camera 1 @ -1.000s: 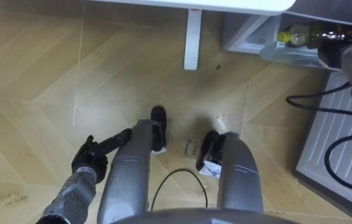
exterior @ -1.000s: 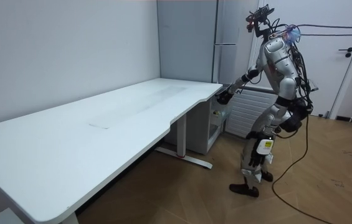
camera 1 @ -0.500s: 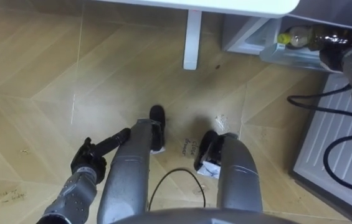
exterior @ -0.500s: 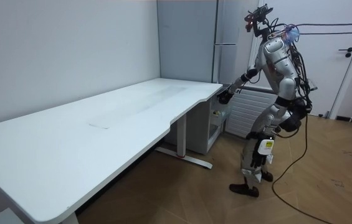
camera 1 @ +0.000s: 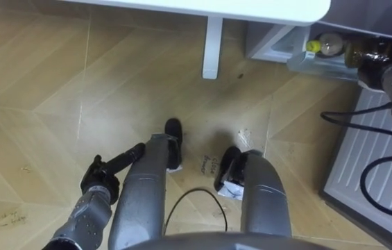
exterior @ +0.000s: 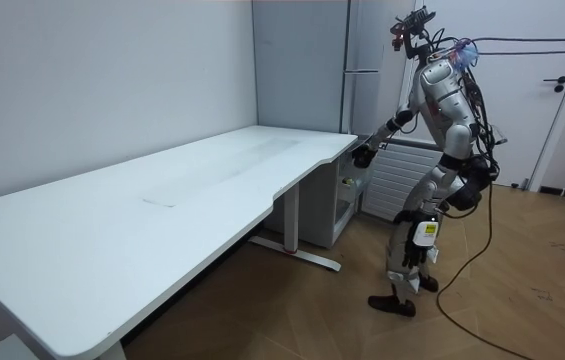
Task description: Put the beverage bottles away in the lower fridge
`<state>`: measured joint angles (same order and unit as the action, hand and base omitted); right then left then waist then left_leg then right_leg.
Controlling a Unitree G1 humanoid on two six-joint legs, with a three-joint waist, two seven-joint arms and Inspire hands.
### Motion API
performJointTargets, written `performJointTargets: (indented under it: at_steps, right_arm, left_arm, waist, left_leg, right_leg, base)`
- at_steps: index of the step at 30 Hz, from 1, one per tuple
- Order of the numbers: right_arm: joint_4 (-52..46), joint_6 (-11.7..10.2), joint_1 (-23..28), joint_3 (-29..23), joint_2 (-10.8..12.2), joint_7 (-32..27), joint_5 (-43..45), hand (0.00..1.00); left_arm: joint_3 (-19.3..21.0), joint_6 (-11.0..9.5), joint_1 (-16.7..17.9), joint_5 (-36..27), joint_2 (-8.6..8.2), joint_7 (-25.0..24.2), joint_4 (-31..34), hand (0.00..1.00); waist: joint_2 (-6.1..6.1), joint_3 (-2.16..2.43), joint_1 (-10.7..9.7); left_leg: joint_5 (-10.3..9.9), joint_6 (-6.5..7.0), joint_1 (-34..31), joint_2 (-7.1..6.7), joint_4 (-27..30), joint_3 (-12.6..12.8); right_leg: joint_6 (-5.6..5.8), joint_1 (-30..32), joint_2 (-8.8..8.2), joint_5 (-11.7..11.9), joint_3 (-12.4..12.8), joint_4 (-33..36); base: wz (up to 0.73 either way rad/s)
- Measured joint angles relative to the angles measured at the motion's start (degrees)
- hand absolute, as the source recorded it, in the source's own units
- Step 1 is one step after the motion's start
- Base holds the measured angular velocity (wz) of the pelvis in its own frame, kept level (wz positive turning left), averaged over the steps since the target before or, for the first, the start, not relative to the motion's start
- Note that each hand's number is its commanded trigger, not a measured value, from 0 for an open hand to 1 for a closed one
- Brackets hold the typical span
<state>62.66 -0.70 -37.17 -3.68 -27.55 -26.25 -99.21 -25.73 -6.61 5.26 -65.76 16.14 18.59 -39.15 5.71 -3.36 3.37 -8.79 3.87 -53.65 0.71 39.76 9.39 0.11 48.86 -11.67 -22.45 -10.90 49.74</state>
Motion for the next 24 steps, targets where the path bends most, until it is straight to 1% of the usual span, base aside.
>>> performJointTargets:
  at_steps: [1,10,13,24]
  right_arm:
    - [0.0,0.0,0.0,0.0,0.0,-0.6,0.0,0.00]
    - [-0.7,0.0,-1.0,0.0,0.1,-1.8,-0.6,0.00]
    - [-2.7,0.0,-1.1,0.1,0.3,-1.7,-1.2,0.00]
    - [-3.1,0.0,-1.1,0.0,0.4,-1.7,-1.8,0.00]
  left_arm:
    - [0.0,0.0,0.0,0.0,0.10,0.0,0.1,0.00]
    - [-0.2,0.0,-0.3,0.0,0.34,0.7,0.4,0.00]
    - [-0.3,-0.1,-0.3,0.0,0.43,0.7,0.4,0.00]
    - [-0.2,-0.1,-0.3,0.0,0.46,0.7,0.4,0.00]
  waist:
    - [0.08,-0.04,0.0]
    - [0.48,-0.28,0.0]
    - [0.48,-0.28,0.0]
    - [0.49,-0.27,-0.1]
  left_leg:
    - [0.0,-0.03,0.0,0.24,0.0,0.0]
    - [-0.1,-0.11,-0.1,0.52,0.0,0.4]
    - [-0.1,-0.11,0.0,0.57,-0.1,0.6]
    - [-0.2,0.01,0.0,0.79,0.0,1.3]
  right_leg:
    - [0.00,0.0,0.00,0.0,0.0,-0.1]
    - [-0.14,0.3,-0.03,0.0,0.0,0.0]
    - [-0.15,0.3,-0.03,0.0,0.1,0.0]
    - [-0.17,0.3,-0.13,0.0,0.1,0.1]
  base:
    - [0.00]
    - [-0.01]
    - [-0.01]
    - [0.00]
